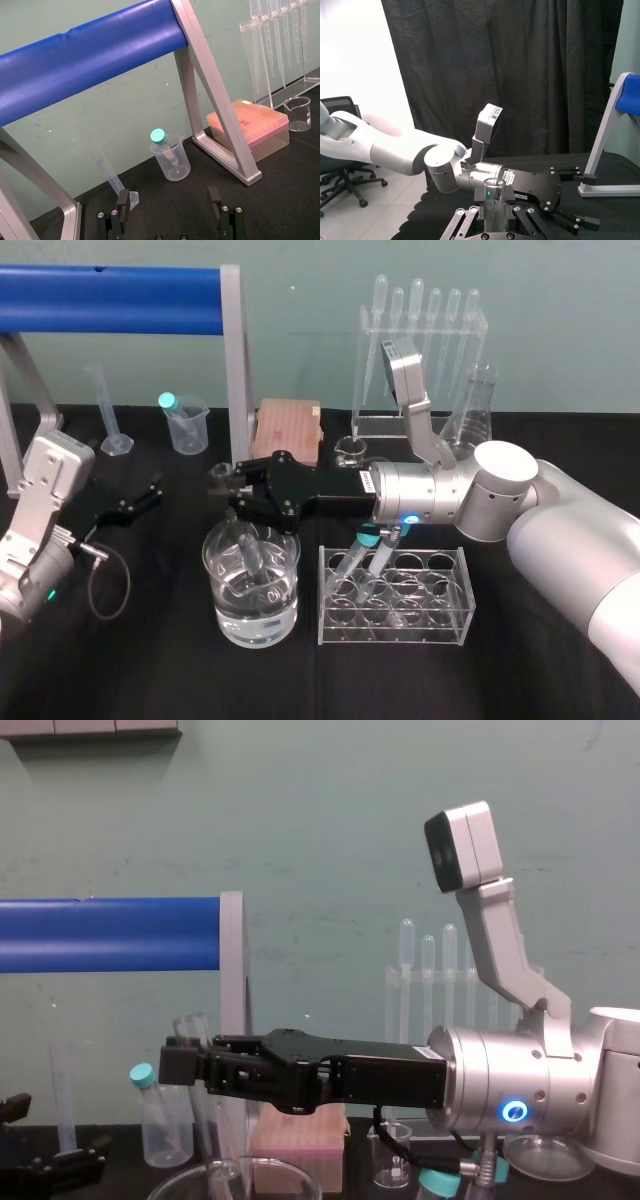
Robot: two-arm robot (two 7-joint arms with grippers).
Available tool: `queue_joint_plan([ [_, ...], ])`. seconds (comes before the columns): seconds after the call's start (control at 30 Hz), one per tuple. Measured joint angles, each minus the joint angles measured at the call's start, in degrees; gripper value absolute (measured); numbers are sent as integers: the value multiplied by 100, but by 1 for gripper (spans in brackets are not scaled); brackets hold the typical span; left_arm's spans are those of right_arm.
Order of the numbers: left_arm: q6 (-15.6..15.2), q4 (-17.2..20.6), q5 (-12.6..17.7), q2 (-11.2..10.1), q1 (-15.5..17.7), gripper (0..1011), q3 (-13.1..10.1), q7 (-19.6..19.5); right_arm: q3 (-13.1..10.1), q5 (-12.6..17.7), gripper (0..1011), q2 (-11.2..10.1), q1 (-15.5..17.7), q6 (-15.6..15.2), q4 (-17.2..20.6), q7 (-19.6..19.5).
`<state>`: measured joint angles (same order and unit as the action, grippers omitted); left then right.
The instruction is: Hold the test tube with one hand and immerse one end into the beaker, then return it to the test tube rack.
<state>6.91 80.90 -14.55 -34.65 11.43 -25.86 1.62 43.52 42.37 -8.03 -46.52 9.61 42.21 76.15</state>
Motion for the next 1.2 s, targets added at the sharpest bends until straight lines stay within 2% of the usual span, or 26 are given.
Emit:
queue_joint_plan([
  [1.2, 0, 0, 0, 0, 0, 1000, 0, 0, 0, 0, 225, 0, 0, 0, 0, 0],
])
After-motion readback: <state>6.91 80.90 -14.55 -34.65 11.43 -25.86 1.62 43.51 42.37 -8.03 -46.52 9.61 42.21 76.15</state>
